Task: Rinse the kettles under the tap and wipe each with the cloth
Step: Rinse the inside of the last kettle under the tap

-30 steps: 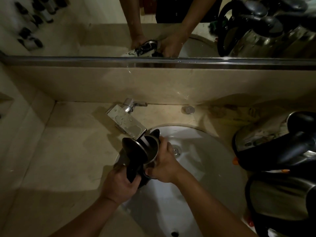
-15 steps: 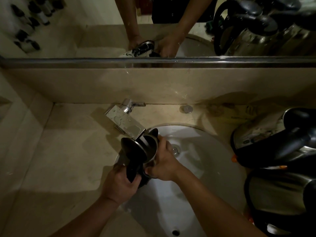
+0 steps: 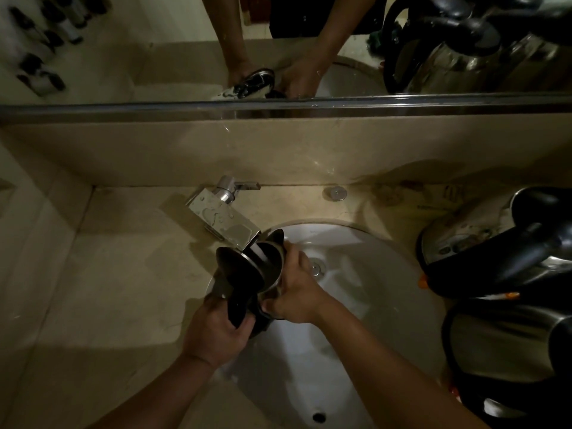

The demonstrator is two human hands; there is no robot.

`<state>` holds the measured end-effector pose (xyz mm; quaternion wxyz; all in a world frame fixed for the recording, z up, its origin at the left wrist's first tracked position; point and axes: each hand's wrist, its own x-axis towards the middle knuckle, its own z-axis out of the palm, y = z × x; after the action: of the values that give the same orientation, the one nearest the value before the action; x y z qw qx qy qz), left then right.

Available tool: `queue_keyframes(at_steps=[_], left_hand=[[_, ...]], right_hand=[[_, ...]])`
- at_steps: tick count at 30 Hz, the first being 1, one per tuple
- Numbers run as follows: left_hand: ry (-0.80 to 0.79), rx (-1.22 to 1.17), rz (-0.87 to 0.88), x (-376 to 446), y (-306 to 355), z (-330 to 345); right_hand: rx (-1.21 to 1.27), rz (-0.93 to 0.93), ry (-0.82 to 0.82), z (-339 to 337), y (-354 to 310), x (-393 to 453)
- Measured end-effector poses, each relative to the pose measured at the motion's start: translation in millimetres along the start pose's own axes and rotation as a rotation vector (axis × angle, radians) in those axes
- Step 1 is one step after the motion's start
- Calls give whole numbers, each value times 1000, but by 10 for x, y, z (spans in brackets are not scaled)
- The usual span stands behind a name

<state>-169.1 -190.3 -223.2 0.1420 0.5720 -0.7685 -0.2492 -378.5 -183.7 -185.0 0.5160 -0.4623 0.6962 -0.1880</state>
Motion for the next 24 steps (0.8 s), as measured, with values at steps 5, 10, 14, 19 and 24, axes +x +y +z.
queue_keyframes(at_steps=[5,10,14,19,24], left_hand=[[-6,-10,-10,7,-3,5],[2,13,-22,25,-12,14],[18,17,6,30,-7,15],[11,-11,2,46,-65,34],[61,14,23,11,22,28]], right_hand=[[3,0,5,1,6,1],[6,-4,14,3,10,8],[22,7,16,7,3,11],[8,12,-5,-17,-11,32],[-14,22,5,-16,-20,-1]])
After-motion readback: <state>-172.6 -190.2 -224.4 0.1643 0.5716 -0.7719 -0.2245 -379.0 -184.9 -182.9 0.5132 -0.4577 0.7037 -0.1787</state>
